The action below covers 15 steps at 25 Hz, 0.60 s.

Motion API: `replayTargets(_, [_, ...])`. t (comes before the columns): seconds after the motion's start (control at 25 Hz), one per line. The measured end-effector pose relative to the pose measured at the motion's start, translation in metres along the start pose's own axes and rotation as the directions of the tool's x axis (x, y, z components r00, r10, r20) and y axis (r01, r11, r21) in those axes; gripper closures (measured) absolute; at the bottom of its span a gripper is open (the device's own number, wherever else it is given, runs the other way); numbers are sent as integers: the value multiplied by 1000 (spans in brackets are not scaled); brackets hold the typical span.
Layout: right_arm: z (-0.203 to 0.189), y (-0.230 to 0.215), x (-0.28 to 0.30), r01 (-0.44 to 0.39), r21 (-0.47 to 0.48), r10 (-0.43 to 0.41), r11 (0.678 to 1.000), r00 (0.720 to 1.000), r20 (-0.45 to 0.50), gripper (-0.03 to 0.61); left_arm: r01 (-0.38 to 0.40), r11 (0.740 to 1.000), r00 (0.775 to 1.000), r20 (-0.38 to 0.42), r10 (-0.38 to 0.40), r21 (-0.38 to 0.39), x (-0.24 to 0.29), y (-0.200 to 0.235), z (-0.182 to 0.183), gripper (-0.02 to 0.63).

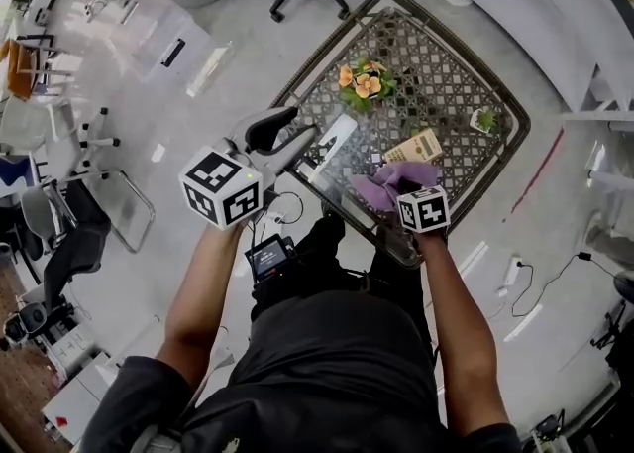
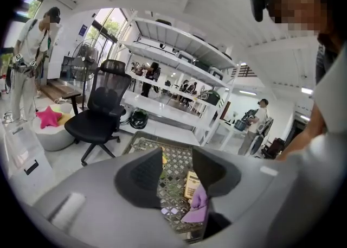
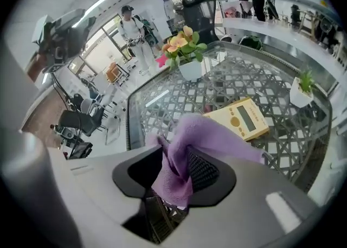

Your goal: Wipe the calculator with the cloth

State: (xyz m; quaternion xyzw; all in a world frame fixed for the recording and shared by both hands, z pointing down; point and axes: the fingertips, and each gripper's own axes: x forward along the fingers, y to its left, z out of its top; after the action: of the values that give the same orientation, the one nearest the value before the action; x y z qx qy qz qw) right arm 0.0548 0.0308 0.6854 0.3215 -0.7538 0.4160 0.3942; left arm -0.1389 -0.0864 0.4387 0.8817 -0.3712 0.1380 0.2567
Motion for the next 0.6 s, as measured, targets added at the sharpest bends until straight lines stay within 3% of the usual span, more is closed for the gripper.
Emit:
replayTargets(0.2, [30, 12, -47, 6, -5, -5, 1000, 991, 135, 446, -5, 1000, 1000, 24, 4, 26, -16, -4, 13, 385])
replayTargets(0.36, [68, 23, -109, -5, 8, 2, 1000, 950, 312, 446, -4, 999, 999, 41, 2, 48, -26, -9, 25, 385])
replayTargets(0.48, [103, 28, -167, -7, 14, 0, 1000, 887, 462, 442, 8, 997, 998, 58, -12, 73, -31, -11, 39, 385])
replayTargets(0.6, [131, 32, -237, -4, 12, -4, 1000, 789, 615, 442, 24, 995, 997, 75, -31, 96, -33, -19, 52, 385])
